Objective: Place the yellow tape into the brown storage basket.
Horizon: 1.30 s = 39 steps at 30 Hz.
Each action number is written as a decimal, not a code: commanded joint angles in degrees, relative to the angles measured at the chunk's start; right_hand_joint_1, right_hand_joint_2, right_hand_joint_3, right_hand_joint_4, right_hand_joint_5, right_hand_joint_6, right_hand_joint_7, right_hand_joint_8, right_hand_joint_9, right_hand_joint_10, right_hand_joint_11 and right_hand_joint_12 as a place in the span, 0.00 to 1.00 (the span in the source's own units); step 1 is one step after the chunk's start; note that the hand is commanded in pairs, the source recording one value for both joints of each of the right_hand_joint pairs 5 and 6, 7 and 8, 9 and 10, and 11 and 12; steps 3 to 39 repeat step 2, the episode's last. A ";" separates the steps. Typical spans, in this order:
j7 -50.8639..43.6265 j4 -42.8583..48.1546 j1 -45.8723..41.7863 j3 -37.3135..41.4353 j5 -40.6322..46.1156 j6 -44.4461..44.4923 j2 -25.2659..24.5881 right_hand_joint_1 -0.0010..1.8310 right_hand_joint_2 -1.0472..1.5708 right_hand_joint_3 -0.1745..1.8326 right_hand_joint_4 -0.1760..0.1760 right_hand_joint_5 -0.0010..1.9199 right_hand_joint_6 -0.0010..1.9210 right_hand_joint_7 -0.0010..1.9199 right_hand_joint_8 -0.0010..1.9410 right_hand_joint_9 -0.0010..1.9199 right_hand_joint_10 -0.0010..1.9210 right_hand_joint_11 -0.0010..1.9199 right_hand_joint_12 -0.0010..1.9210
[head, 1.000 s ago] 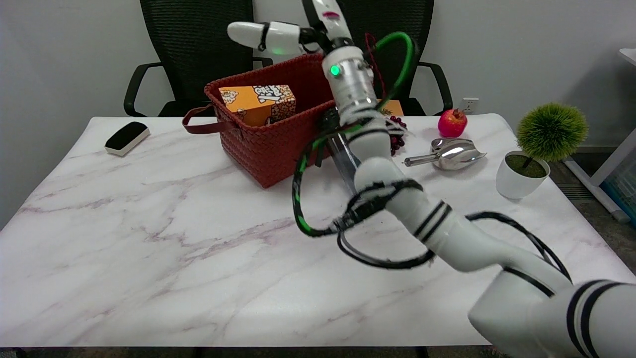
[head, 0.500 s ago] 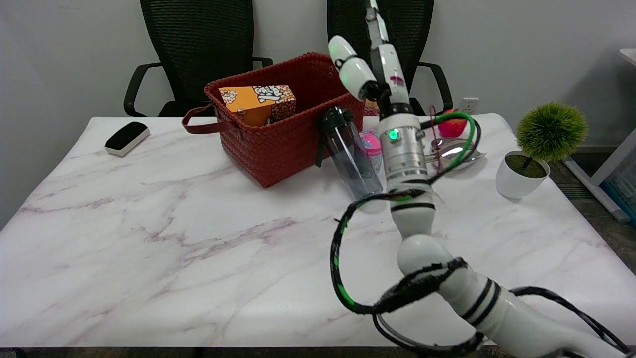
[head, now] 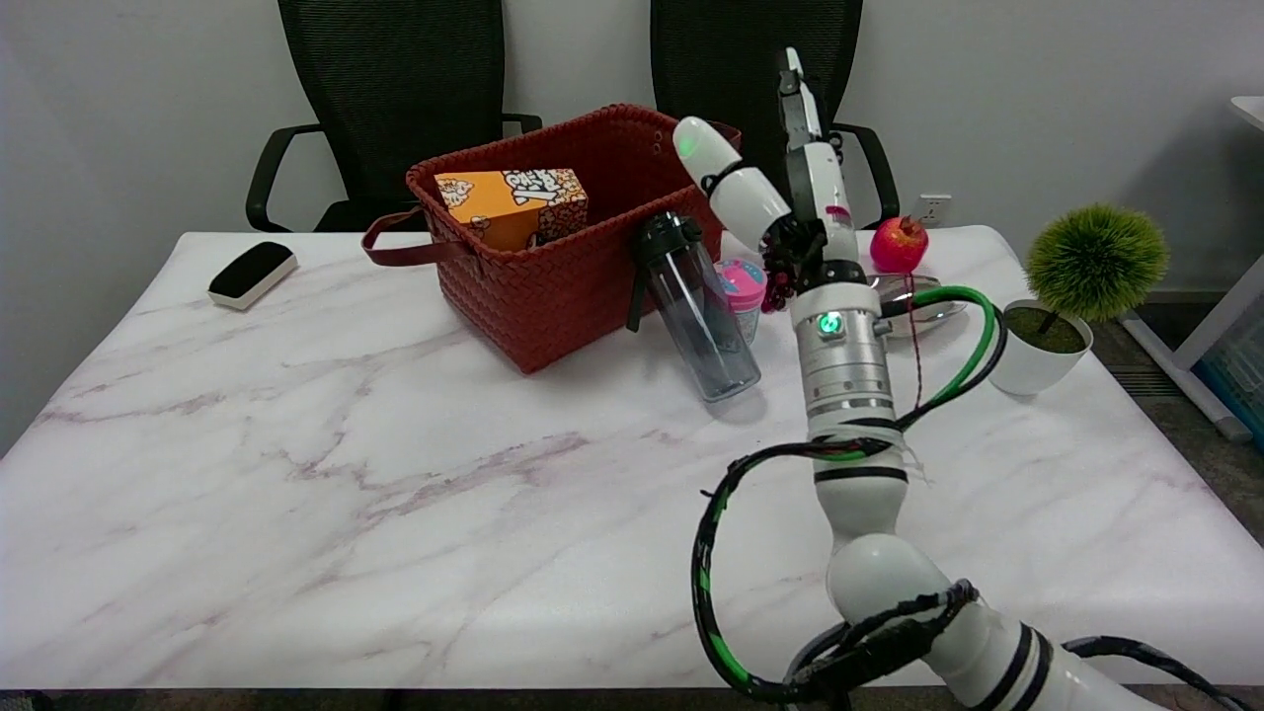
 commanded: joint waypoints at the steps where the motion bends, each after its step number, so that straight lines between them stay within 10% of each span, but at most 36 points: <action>1: 0.50 2.94 -5.06 -0.95 1.41 2.77 1.45 0.32 0.81 0.00 0.50 0.00 0.00 0.00 0.00 0.00 0.00 0.00 0.00; 39: 0.61 2.82 -5.08 -1.05 1.41 2.89 1.61 0.32 0.81 0.00 0.50 0.00 0.00 0.00 0.00 0.00 0.00 0.00 0.00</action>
